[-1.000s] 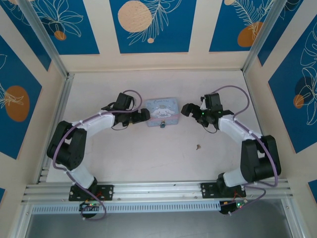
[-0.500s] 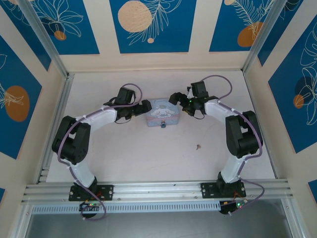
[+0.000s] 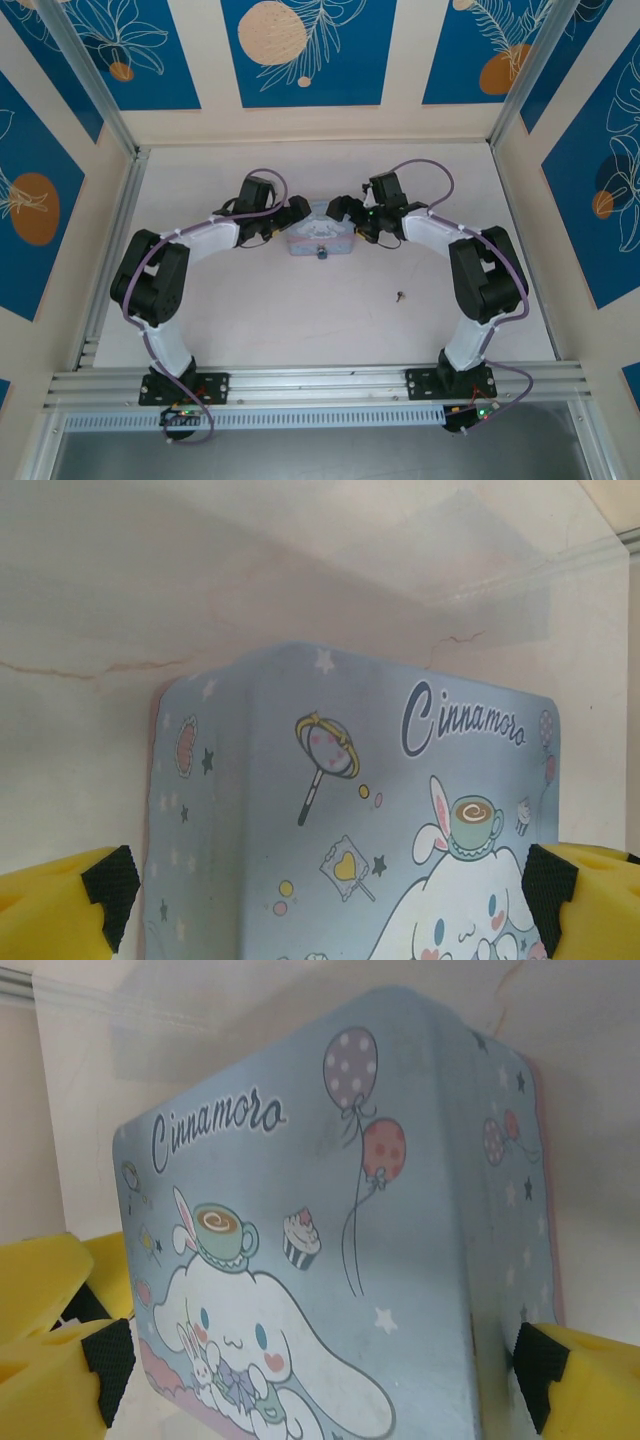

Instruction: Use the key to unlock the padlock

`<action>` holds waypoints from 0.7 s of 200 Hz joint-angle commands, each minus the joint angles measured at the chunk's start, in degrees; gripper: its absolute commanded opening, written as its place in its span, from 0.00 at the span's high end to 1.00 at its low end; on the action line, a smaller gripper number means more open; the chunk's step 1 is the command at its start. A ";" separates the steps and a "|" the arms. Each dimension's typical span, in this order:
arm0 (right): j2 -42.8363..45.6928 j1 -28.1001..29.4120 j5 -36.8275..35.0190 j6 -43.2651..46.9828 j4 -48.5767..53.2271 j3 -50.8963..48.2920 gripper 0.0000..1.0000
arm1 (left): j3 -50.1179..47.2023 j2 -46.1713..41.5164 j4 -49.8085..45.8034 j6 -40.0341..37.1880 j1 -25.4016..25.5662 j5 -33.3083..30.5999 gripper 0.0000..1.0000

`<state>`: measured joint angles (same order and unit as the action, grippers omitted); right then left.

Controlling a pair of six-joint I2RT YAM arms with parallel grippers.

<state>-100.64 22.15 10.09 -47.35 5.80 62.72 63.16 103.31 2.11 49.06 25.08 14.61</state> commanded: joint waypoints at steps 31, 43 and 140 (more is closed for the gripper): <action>4.41 2.44 0.52 -2.41 -2.28 -4.09 0.01 | -4.62 -3.46 3.32 1.82 2.25 0.97 0.01; 5.03 2.87 0.29 -2.61 -2.50 -4.85 0.01 | -5.35 -4.26 3.43 1.87 2.98 0.79 0.01; 9.94 5.84 -4.75 -4.52 -2.71 -9.35 0.01 | -12.87 -12.15 1.68 3.01 6.04 -6.46 0.00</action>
<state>-93.82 27.07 7.53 -50.50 3.42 54.43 51.27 94.50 4.01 50.96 30.17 11.57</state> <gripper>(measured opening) 0.992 0.994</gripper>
